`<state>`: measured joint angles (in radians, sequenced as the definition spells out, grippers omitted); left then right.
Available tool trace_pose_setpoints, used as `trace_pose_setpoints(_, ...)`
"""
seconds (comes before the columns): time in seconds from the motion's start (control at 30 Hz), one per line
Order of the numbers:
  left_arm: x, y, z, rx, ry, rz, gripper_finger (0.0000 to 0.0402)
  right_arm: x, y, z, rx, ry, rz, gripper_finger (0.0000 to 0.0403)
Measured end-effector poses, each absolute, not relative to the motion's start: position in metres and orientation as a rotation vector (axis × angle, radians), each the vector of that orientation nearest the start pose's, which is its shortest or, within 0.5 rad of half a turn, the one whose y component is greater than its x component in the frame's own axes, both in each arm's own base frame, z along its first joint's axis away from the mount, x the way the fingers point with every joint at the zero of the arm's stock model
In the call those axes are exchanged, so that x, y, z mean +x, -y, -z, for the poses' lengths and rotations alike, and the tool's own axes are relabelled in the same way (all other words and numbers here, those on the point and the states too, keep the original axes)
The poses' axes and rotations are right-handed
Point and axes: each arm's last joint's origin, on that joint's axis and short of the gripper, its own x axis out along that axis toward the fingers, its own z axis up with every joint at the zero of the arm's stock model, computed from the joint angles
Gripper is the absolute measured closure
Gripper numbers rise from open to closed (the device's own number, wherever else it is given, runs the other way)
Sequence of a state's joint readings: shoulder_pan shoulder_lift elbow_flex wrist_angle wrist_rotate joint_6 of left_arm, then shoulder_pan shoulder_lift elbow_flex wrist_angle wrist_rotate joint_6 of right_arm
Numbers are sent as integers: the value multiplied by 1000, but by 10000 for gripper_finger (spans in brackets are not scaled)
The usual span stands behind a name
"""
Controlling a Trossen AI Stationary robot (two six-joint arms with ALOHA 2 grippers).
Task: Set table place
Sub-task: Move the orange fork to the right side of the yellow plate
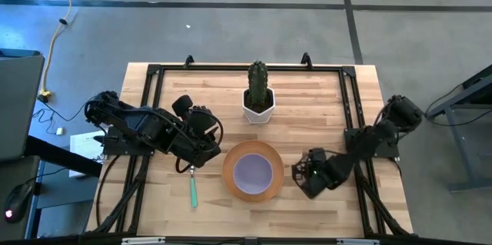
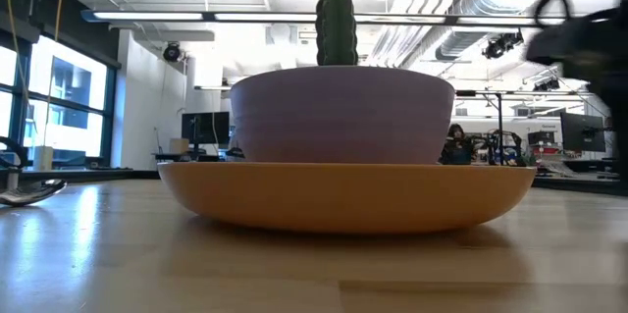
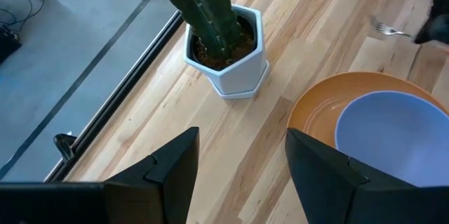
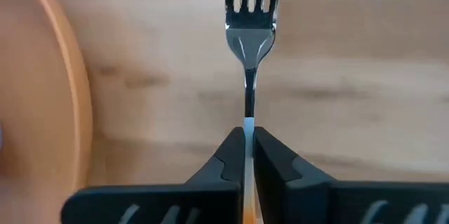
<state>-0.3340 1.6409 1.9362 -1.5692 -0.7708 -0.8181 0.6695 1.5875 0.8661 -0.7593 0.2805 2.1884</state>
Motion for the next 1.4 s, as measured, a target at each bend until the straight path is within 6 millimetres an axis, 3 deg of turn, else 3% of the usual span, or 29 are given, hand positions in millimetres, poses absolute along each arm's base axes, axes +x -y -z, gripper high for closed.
trace_pose_setpoints(0.53, 272, 73, -411, -52, -836, -762, 202, 247, -112, -148, 1139, -896, 1039, 403)
trace_pose_setpoints(0.93, 272, 73, -411, -44, -840, -759, 202, 250, -126, -135, 1194, -942, 1016, 403)
trace_pose_setpoints(1.4, 272, 73, -411, -44, -840, -758, 202, 245, -138, -135, 1233, -932, 1006, 403)
